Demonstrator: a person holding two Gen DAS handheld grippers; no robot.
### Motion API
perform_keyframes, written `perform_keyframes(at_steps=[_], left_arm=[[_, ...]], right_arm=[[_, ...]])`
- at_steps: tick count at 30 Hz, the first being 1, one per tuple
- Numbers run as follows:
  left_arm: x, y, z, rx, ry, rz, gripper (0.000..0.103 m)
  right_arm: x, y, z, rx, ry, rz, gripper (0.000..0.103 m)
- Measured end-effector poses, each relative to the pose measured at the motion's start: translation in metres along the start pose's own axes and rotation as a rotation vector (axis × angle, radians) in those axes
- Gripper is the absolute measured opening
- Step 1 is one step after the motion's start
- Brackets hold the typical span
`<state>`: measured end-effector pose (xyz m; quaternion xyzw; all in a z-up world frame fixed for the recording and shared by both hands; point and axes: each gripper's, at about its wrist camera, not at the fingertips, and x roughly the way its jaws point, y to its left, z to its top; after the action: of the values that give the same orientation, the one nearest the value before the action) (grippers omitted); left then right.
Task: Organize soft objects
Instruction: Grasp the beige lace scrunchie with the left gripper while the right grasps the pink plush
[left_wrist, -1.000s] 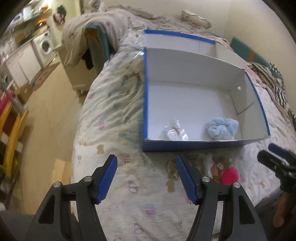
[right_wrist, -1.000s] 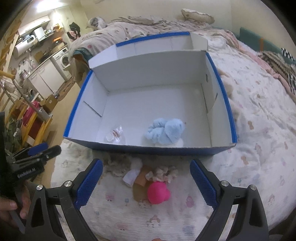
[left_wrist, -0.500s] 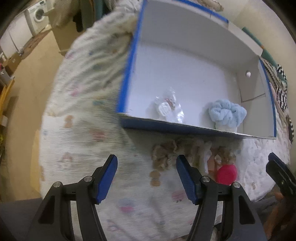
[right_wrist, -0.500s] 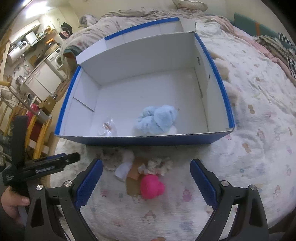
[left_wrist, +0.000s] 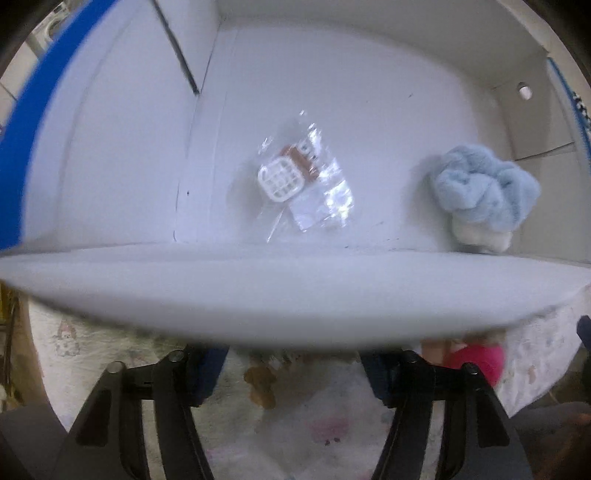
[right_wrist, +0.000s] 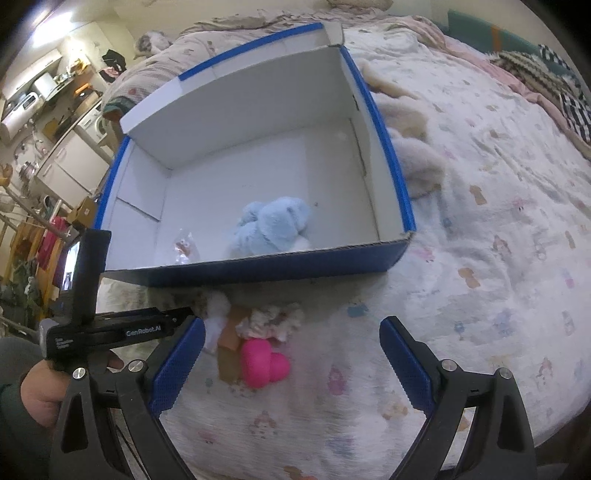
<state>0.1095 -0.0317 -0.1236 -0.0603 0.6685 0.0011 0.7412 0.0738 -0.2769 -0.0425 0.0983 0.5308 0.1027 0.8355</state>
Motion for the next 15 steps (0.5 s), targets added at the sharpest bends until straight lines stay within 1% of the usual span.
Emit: perform_keyframes(at_steps=[1, 2, 4, 7, 10, 13, 15], left_arm=[[0.005, 0.0, 0.0, 0.003, 0.022, 0.012, 0.033], [0.006, 0.0, 0.0, 0.008, 0.028, 0.023, 0.03], [0.004, 0.0, -0.001, 0.018, 0.025, 0.031, 0.009], [-0.002, -0.002, -0.003, 0.039, 0.022, 0.025, 0.007], [-0.011, -0.001, -0.006, 0.038, 0.006, 0.014, 0.007], [-0.028, -0.002, -0.013, 0.056, -0.03, -0.004, 0.006], [-0.043, -0.003, -0.019, 0.079, -0.065, -0.02, 0.006]], right_arm=[[0.001, -0.001, 0.0, 0.004, 0.004, 0.0, 0.101], [0.002, -0.001, 0.0, 0.008, 0.008, 0.001, 0.101], [0.004, -0.001, 0.001, 0.014, 0.015, 0.003, 0.101], [0.008, 0.0, 0.001, 0.014, 0.026, -0.005, 0.101], [0.017, 0.0, 0.0, 0.025, 0.065, -0.003, 0.101], [0.027, -0.004, -0.003, 0.055, 0.114, 0.03, 0.101], [0.033, -0.004, -0.006, 0.06, 0.139, 0.034, 0.101]])
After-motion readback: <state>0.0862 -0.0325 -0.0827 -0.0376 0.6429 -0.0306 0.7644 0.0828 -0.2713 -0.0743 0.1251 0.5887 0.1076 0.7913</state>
